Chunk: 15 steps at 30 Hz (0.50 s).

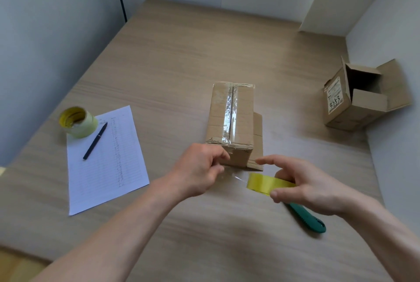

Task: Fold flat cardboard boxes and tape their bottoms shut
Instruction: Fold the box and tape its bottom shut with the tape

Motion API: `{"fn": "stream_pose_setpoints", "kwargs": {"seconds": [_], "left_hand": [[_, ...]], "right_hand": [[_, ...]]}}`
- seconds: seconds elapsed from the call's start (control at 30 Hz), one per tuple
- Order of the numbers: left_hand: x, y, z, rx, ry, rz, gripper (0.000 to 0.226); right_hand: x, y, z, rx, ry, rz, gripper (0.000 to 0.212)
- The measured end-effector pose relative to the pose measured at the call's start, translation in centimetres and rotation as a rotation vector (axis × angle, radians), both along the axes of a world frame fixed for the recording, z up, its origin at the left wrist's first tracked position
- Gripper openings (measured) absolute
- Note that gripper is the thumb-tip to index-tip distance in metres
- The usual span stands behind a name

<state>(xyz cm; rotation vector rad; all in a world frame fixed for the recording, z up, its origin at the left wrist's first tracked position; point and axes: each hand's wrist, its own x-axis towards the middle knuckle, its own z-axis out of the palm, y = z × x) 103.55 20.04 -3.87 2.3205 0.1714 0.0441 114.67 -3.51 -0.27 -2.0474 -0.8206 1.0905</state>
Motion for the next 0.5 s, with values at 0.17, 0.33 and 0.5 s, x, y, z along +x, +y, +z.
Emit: {"fn": "stream_pose_setpoints", "kwargs": {"seconds": [0.17, 0.33, 0.5], "left_hand": [[0.1, 1.4, -0.5, -0.030, -0.015, 0.156, 0.011], [1.5, 3.2, -1.5, -0.094, 0.035, 0.282, 0.021], [2.2, 4.1, -2.7, -0.048, 0.068, 0.263, 0.023]], "right_hand": [[1.2, 1.6, -0.1, -0.379, -0.957, 0.074, 0.060], [1.5, 3.8, -1.7, -0.232, -1.147, 0.042, 0.051], [1.6, 4.8, -3.3, -0.240, -1.192, 0.061, 0.044]]}}
